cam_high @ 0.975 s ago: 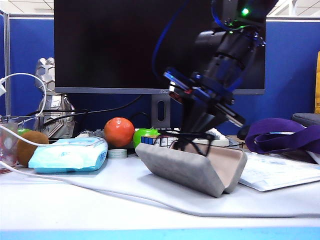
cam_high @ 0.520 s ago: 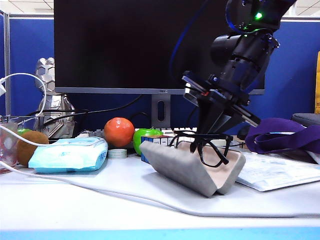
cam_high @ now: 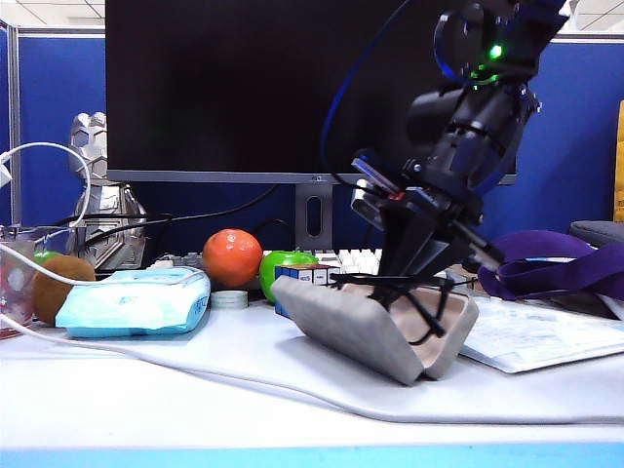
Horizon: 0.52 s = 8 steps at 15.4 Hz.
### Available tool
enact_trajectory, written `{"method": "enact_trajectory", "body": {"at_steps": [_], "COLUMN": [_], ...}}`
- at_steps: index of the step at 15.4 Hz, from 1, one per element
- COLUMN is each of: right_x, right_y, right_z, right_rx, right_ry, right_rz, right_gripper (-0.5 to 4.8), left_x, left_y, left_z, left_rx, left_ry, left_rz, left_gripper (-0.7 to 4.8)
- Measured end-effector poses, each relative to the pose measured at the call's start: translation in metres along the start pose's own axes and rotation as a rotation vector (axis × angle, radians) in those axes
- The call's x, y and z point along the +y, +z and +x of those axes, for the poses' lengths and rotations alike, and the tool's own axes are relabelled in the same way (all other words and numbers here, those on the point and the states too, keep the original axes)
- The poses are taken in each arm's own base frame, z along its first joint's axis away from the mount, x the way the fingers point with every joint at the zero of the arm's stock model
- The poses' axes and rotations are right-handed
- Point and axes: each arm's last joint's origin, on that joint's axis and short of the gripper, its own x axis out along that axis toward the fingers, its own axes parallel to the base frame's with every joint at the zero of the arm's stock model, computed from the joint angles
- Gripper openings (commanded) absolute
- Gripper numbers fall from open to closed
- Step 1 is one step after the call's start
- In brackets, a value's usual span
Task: Pick up the glasses, fold the temples of the glasses, place the glasses into the glasses case, and finally close the glasses case.
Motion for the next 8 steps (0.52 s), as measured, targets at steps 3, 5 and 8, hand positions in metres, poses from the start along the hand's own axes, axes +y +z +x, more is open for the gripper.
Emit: {"method": "enact_trajectory", "body": {"at_steps": [3, 5, 8], "right_x": [-0.0004, -0.0026, -0.0048], "right_y": [0.0005, 0.0015, 0.0034], "right_z": [0.0021, 0.0056, 0.0092], "right_rx": [0.004, 0.010, 0.010], "right_ry": [0.030, 0.037, 0.049], "right_rz": [0.001, 0.005, 0.004], "right_gripper": [-0.01, -0.01, -0.01], "left_x": [0.0000, 0.0000, 0.0000], "left_y": [0.0000, -0.0001, -0.0001], "left_z": [0.0000, 0.0000, 0.0000], "left_rx": [0.000, 0.001, 0.001], "left_ry": [0.000, 0.000, 0.000], "left_rz": [0.000, -0.001, -0.001], "left_gripper": [-0.06, -0.05, -0.06]}}
